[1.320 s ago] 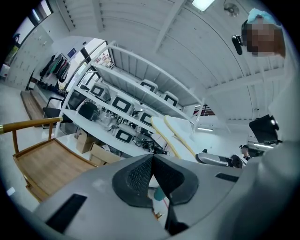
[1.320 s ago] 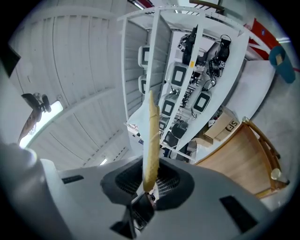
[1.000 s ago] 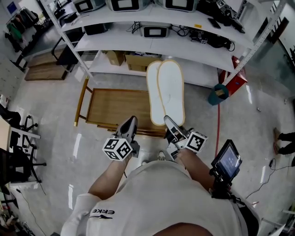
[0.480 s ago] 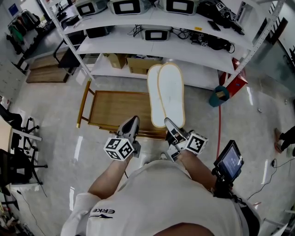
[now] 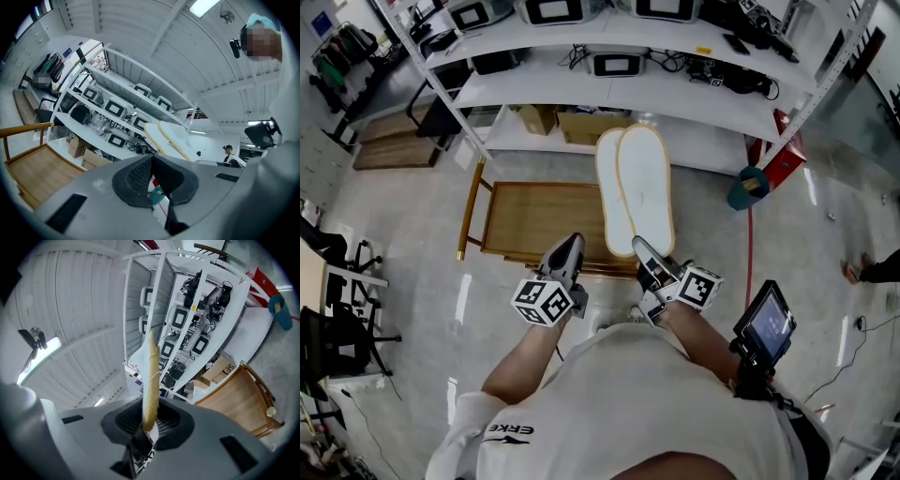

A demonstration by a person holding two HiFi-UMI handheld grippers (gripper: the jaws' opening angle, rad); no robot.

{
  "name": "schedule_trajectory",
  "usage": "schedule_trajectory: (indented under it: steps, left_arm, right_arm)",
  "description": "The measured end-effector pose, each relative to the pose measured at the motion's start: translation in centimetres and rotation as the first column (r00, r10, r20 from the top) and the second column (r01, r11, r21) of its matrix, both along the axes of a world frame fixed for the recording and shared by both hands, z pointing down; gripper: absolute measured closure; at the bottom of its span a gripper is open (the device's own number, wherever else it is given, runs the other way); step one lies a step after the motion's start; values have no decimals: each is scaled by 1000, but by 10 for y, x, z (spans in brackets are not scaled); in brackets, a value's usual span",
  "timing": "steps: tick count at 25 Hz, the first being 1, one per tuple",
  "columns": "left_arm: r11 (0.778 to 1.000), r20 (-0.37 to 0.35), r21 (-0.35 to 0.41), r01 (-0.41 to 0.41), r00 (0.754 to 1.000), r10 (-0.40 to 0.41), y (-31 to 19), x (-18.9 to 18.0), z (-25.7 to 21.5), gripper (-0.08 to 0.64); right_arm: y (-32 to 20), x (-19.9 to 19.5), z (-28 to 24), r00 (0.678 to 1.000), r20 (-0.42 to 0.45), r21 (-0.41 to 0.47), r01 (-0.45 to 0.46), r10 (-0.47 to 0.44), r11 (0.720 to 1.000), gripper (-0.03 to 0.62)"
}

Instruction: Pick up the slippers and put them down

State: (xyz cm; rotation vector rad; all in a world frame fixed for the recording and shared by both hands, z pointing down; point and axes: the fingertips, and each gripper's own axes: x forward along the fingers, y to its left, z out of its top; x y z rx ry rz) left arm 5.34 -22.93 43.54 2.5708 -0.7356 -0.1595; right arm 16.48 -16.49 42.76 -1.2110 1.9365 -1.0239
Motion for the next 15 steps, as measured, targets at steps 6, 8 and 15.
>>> schedule_trajectory:
  steps: [6, 8, 15]
  left_arm:
    - [1000, 9, -11, 16, 1000, -16, -6, 3, 5, 557]
    - [999, 14, -15, 29, 999, -29, -8, 4, 6, 556]
    - [994, 43, -22, 107, 993, -106, -18, -2, 11, 557]
  right_arm:
    - [-8, 3, 9, 1000, -2, -14, 15, -15, 1000, 538]
    - [-13, 3, 14, 999, -23, -26, 30, -30, 999, 538]
    - [-41, -7, 29, 976, -179, -94, 106, -122, 990, 538]
